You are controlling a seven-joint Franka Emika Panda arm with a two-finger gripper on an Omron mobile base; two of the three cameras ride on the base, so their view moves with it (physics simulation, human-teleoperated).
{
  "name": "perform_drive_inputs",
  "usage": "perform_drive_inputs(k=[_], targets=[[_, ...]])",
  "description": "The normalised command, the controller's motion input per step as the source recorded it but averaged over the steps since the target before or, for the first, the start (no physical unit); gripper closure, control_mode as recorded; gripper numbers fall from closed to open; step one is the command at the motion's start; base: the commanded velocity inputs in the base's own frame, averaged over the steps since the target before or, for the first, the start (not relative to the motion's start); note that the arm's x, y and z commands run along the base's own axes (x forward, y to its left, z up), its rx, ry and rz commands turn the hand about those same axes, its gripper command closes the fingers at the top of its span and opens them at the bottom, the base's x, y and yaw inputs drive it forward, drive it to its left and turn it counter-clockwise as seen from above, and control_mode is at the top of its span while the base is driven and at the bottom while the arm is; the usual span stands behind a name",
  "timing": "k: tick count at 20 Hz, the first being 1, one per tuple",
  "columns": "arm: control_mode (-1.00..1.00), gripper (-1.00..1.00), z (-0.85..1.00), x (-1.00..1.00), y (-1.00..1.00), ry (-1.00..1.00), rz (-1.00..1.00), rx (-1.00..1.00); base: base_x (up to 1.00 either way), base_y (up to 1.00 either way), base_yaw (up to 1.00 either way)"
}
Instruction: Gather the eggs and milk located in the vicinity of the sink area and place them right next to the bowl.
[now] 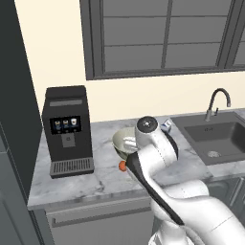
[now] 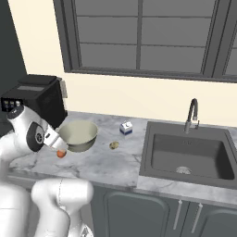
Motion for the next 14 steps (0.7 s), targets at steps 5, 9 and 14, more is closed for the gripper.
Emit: perform_drive_inputs(k=[5,9,14], targets=[[-1.00,-1.00,0.11,-0.19,-0.81,0.00,0.16,0.28,0.00,0.00,0.00],[-1.00,-1.00,0.30,0.00,-0.58,0.02,0.13,0.20,0.00,0.00,0.00],[-1.00,-1.00,0.36,0.00,-0.47,0.11,0.02,0.20,0.00,0.00,0.00]])
